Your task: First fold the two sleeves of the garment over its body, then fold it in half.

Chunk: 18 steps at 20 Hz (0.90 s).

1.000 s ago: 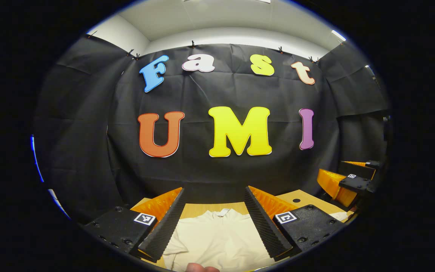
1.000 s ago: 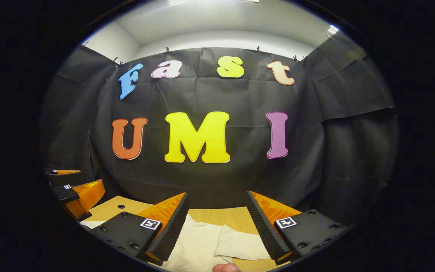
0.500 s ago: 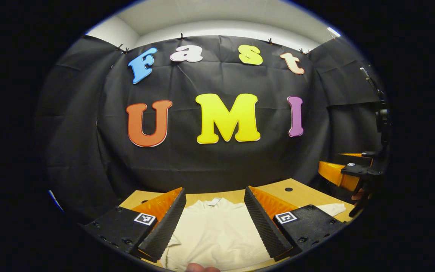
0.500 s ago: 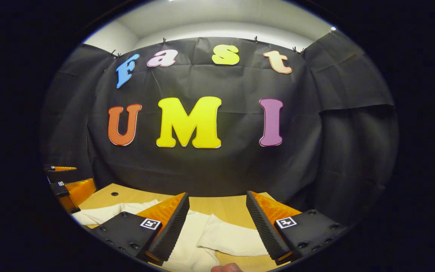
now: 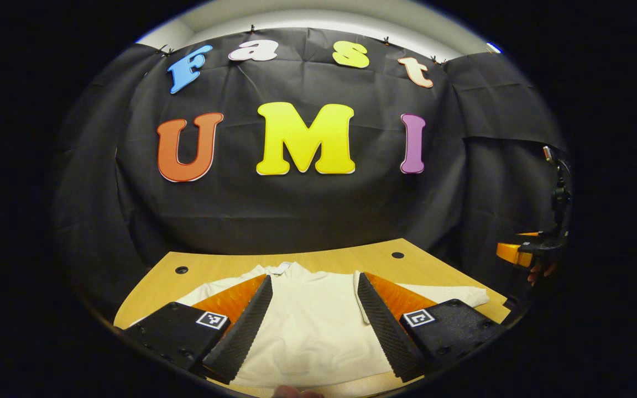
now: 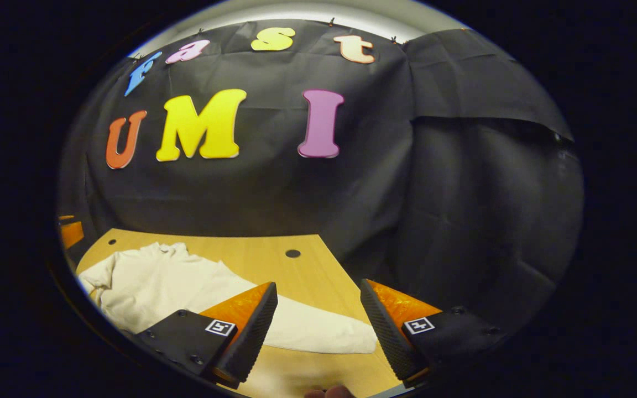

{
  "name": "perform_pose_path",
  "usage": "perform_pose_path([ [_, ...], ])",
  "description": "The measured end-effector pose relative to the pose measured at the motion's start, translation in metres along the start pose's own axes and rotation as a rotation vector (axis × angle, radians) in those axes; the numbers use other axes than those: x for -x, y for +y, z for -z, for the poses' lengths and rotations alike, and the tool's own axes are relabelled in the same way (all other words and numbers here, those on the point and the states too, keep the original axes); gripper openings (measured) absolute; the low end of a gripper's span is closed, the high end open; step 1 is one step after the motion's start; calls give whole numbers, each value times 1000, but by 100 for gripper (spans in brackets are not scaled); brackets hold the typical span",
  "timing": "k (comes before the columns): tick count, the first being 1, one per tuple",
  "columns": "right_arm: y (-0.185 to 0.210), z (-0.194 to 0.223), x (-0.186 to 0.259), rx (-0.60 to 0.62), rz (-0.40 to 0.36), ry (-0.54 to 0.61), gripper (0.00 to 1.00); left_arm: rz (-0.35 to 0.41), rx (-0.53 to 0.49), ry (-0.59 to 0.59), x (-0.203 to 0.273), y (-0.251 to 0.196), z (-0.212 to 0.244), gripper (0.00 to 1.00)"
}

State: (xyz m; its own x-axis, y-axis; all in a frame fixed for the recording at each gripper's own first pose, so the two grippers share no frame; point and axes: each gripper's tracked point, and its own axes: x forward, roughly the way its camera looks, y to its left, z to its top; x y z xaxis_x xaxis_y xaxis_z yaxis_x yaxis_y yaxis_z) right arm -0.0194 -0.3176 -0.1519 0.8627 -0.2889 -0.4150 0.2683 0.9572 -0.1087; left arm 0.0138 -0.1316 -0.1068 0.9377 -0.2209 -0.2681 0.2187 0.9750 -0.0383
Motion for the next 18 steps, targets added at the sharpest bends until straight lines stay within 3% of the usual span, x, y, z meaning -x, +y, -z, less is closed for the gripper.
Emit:
perform_pose_path([
  [5,-26,74,-45,1,-37,197,94,23,-18,48,-17,-23,3,99],
  [10,-54,160,-82,-40,-21,415,95,-36,5,100,-21,-26,13,99],
  [18,-70,207,-118,-123,14,561,95,-77,-22,140,-22,-36,26,99],
])
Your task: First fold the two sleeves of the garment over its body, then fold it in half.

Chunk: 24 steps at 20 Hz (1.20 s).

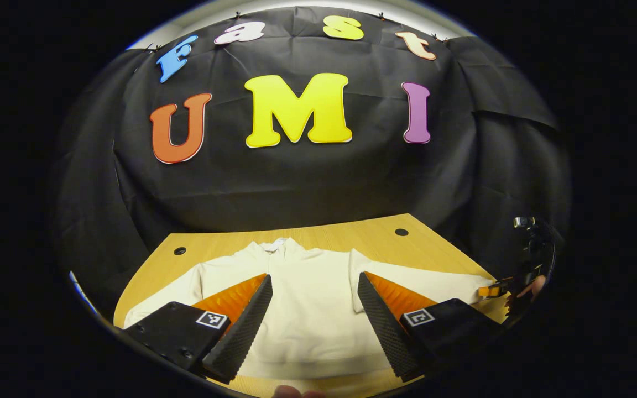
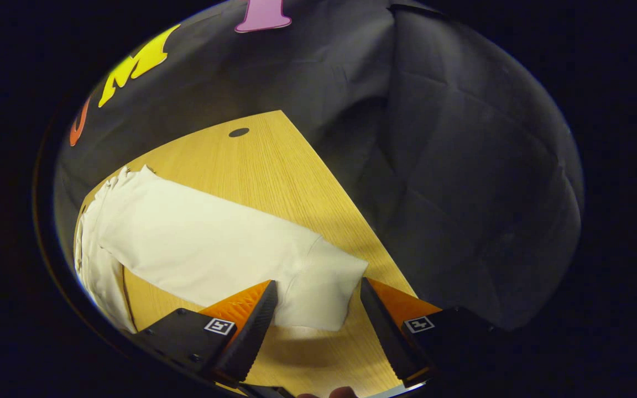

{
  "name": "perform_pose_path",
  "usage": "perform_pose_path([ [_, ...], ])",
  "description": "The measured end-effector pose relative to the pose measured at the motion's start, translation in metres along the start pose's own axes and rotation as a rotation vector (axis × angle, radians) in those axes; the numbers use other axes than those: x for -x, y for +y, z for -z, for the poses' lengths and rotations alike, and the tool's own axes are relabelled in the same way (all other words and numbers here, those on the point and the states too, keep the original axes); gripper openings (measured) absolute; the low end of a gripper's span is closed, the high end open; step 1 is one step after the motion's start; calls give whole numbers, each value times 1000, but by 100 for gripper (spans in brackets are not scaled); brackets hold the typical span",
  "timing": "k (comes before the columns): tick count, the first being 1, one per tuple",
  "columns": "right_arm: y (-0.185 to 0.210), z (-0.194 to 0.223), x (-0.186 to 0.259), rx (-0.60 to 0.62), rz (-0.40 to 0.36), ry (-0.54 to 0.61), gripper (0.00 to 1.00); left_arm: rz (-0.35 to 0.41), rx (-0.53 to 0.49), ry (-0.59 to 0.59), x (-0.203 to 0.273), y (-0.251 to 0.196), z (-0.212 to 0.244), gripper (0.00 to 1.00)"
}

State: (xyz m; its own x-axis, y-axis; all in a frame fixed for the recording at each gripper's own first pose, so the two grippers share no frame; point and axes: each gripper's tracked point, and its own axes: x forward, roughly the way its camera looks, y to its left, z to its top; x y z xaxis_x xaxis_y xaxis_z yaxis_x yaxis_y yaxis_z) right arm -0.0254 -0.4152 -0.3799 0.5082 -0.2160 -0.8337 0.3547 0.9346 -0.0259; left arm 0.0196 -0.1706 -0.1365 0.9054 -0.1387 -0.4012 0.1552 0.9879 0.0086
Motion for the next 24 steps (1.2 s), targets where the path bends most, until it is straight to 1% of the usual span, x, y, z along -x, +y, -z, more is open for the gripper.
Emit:
perform_pose_path([
  [3,-3,2,0,-44,-8,9,95,-9,-8,-13,3,-4,-4,99],
  [5,-1,4,0,-36,-4,9,93,-27,-2,-10,3,-1,-2,99],
  [9,8,6,-5,-45,-14,14,70,-60,36,20,6,-1,10,99],
  [11,15,5,1,-57,-29,25,48,-65,37,19,9,1,9,99],
  [12,19,3,1,-72,-62,27,45,-70,39,17,9,4,8,99],
  [13,19,1,-2,-92,-60,34,40,-71,43,13,11,5,7,99],
  [14,18,0,-1,-110,-62,33,18,-69,42,7,13,7,5,99],
  [16,17,0,2,-136,-53,28,18,-69,31,-9,16,14,4,99],
  [17,18,2,4,-142,-45,39,8,-70,19,-17,19,20,3,99],
  [20,20,-7,9,-176,-45,7,8,-68,8,-36,21,38,0,99],
  [22,21,-14,18,-192,-86,-8,7,-58,25,-37,21,48,0,99],
  [24,14,-23,31,-174,-101,-24,8,-52,32,-51,24,58,-2,99],
])
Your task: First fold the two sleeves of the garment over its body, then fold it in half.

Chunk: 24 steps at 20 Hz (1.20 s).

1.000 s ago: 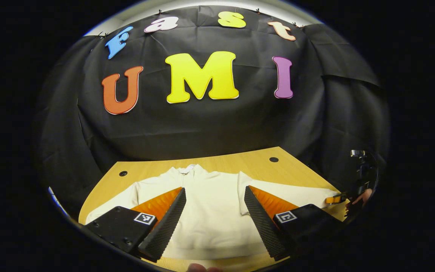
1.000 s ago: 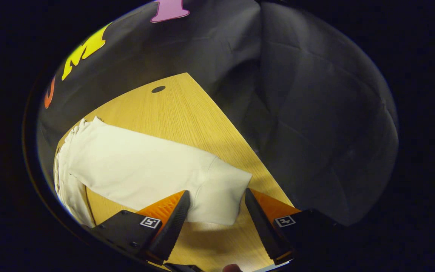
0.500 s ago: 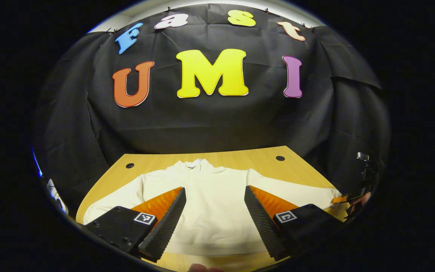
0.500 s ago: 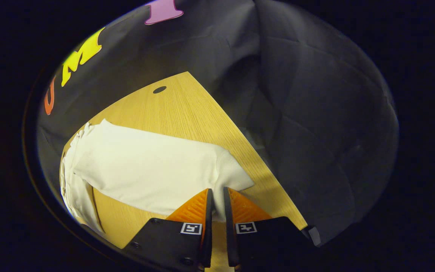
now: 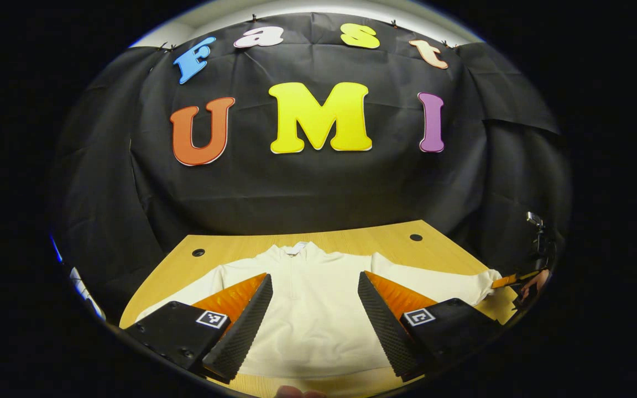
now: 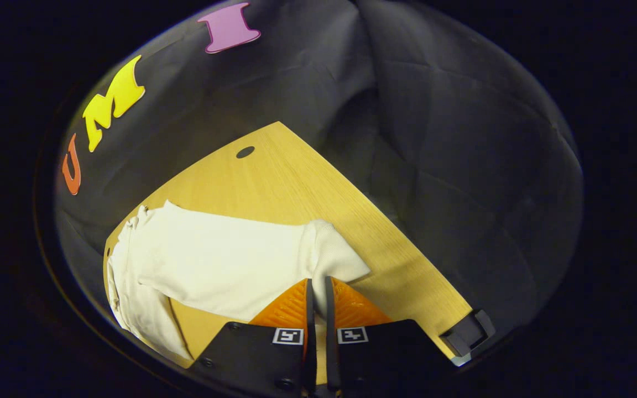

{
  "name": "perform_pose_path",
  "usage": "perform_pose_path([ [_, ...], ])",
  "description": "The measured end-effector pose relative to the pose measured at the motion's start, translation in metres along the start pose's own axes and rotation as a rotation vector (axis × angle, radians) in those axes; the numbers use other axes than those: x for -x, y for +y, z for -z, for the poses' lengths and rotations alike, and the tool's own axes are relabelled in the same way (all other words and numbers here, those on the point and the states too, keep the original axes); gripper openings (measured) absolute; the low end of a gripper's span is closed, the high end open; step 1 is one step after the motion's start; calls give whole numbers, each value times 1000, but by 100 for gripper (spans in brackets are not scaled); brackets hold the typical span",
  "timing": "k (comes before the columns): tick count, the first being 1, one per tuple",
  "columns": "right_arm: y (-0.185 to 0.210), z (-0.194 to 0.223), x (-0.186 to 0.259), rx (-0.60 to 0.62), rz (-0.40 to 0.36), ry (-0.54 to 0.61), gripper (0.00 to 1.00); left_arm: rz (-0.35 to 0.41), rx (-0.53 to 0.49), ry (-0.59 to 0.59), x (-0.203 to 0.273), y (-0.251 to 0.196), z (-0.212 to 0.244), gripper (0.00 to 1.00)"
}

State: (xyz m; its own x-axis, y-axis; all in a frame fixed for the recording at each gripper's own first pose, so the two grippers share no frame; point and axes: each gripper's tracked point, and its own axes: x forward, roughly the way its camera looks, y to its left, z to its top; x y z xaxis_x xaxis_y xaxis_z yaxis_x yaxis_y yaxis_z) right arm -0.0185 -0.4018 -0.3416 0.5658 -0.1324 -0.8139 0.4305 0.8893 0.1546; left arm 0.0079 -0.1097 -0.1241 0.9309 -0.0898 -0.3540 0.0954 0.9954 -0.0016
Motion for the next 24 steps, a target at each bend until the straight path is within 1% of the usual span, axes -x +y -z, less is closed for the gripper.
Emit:
perform_pose_path([
  [2,2,-12,11,37,-20,-34,8,-7,-2,-14,2,14,-3,99],
  [5,15,-33,28,105,-65,-93,8,-31,5,-22,8,39,-1,99],
  [8,39,-64,54,196,-138,-160,7,-59,25,-21,14,66,5,99],
  [11,77,-95,91,293,-228,-231,7,-97,60,-19,24,94,11,99],
  [13,107,-113,106,367,-286,-261,7,-133,78,-25,31,115,13,99],
  [16,169,-131,122,482,-370,-286,7,-189,96,-33,47,150,18,99],
  [19,266,-120,124,585,-456,-288,7,-256,127,-34,62,188,23,99],
  [21,326,-93,119,650,-524,-265,7,-292,158,-24,70,207,31,99],
  [24,408,-32,93,732,-584,-204,7,-336,175,-14,84,232,39,99],
])
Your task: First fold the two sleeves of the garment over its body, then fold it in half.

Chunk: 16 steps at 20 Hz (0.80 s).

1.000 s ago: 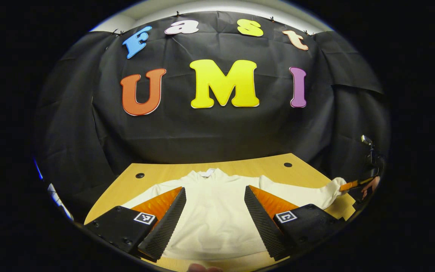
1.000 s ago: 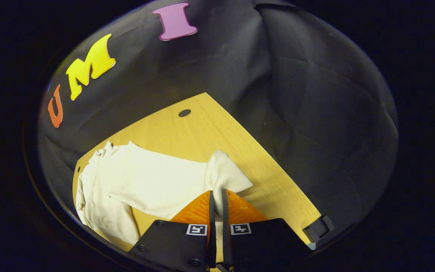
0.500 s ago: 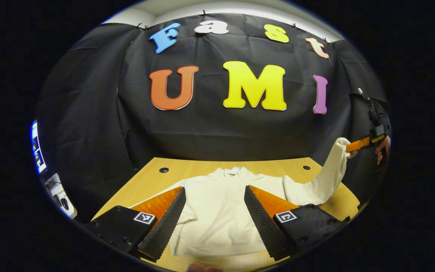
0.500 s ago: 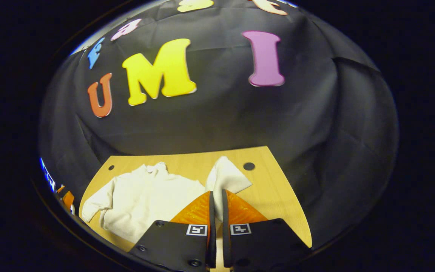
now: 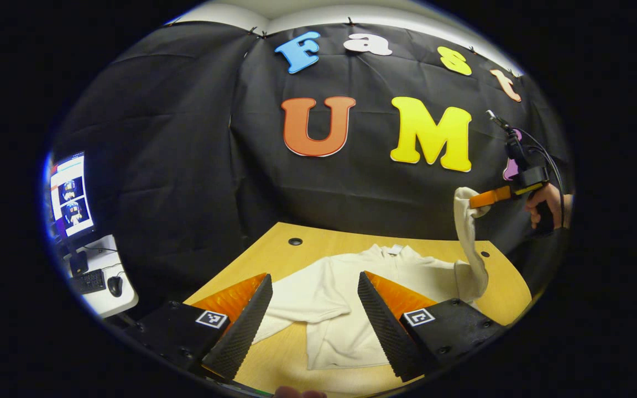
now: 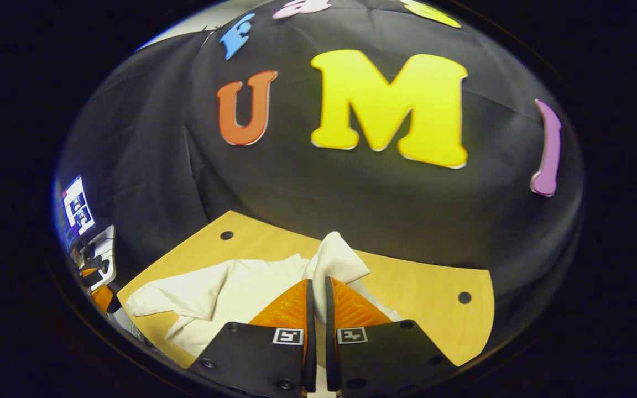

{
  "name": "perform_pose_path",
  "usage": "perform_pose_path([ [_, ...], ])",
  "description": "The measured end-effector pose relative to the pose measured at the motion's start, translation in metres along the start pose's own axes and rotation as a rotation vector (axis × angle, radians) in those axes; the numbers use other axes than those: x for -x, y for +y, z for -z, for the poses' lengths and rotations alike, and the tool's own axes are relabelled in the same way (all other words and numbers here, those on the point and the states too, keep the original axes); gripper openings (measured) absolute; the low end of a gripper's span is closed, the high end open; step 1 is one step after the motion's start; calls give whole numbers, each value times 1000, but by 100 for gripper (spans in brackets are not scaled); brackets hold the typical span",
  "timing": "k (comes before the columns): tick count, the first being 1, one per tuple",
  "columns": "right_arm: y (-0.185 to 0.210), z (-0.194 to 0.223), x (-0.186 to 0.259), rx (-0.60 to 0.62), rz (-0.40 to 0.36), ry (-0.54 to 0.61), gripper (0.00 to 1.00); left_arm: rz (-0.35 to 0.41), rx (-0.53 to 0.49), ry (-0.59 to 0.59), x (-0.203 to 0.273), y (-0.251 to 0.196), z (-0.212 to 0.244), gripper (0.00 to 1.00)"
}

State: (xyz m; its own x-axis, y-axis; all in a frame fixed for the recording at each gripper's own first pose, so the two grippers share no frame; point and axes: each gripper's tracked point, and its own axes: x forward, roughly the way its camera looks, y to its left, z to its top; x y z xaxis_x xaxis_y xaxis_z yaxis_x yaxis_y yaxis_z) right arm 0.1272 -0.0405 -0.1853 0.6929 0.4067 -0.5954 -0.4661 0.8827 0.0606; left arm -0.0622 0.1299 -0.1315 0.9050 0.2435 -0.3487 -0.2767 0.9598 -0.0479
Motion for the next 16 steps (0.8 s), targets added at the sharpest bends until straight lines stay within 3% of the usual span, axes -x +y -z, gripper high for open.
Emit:
perform_pose_path([
  [4,89,22,-89,38,-101,54,7,-38,17,20,6,32,11,99],
  [8,151,70,-162,27,-129,145,7,-63,48,64,11,50,27,99],
  [11,176,97,-197,-2,-114,185,8,-73,45,83,12,59,35,99],
  [16,179,133,-221,-71,-77,247,13,-55,5,107,11,65,42,99],
])
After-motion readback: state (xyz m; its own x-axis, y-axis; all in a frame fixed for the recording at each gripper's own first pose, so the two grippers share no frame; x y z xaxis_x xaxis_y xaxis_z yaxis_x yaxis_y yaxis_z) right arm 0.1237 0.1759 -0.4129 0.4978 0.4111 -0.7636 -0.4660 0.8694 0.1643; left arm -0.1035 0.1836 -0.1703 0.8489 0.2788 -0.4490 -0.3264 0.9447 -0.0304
